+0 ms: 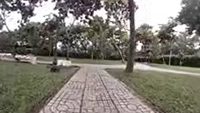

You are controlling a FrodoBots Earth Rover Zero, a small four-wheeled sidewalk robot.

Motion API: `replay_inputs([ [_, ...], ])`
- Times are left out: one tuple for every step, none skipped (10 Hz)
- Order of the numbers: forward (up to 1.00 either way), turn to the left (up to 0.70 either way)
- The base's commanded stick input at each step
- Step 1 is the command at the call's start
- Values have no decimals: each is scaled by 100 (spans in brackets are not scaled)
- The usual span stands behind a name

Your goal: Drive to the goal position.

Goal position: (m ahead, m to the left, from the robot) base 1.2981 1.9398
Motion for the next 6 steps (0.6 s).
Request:
replay_inputs([
  [70,0],
  [70,0],
  [70,0],
  [70,0],
  [70,0],
  [70,0],
])
